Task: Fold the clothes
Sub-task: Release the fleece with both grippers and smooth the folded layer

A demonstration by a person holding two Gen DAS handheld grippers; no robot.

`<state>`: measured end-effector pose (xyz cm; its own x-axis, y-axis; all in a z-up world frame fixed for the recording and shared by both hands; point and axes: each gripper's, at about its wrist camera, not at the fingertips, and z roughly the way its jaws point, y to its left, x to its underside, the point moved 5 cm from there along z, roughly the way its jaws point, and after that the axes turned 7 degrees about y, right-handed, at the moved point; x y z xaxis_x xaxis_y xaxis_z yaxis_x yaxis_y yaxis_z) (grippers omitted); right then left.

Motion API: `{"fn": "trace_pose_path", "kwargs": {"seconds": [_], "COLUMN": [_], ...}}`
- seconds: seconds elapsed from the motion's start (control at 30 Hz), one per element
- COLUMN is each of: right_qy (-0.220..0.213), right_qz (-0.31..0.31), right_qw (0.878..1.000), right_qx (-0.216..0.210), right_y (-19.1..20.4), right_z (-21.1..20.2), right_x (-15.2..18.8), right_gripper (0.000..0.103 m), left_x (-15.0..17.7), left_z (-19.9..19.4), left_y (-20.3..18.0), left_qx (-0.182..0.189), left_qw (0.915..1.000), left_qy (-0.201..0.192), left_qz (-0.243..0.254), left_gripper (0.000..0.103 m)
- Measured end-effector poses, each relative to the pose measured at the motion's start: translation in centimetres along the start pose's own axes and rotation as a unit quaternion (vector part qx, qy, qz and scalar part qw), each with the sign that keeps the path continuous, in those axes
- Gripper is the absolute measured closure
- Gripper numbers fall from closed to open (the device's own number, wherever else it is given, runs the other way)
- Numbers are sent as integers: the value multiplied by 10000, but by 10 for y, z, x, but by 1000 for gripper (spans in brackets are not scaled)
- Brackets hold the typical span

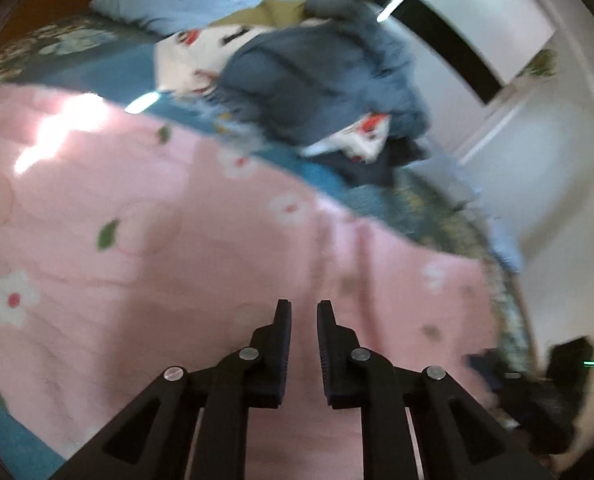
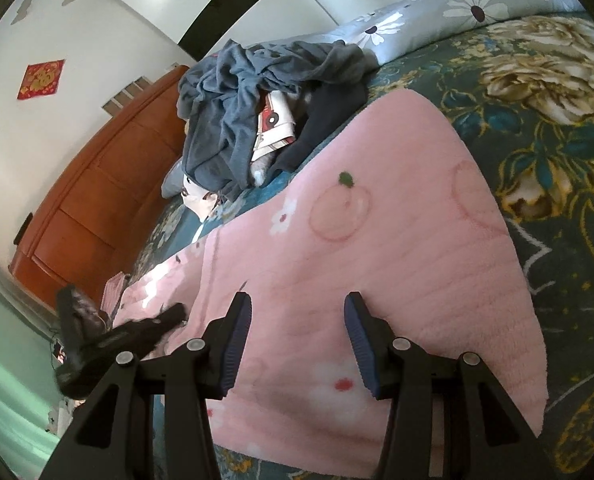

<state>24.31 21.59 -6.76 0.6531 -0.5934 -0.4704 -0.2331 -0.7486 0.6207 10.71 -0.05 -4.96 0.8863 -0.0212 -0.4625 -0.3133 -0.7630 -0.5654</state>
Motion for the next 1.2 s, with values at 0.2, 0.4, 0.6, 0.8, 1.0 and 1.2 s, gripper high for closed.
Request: {"fn": "trace_pose_path", "kwargs": {"seconds": [0.2,0.4,0.6,0.8,1.0,1.2], "right_qy": [6,13,9,13,-16,75], "right_qz": [-9,-6,27,71,-61,-194], "right_qw": [10000,10000,10000,10000,9999,9996], "right_qx": [44,-3,57,-27,-123,-212], "right_y": [0,-1,1,0,10,17], "right_z": [2,-2,0,-4,-6,-2], "right_x": [1,5,4,6,5,6], "right_gripper": [52,52,52,52,52,52], "left_x": [6,15,5,5,-12,-5], "left_z": [20,38,61,58,16,37], "left_y": [-39,-28,-40,-39,-55,-10], "left_qx": [539,656,766,942,1047,526], "left_qw": [9967,9934,9899,9904,9933,9960], "left_qy": [501,938,1193,994,295,719], "left_qz": [342,-107,27,-186,385,2], "left_gripper": [57,55,49,96,95,95]}}
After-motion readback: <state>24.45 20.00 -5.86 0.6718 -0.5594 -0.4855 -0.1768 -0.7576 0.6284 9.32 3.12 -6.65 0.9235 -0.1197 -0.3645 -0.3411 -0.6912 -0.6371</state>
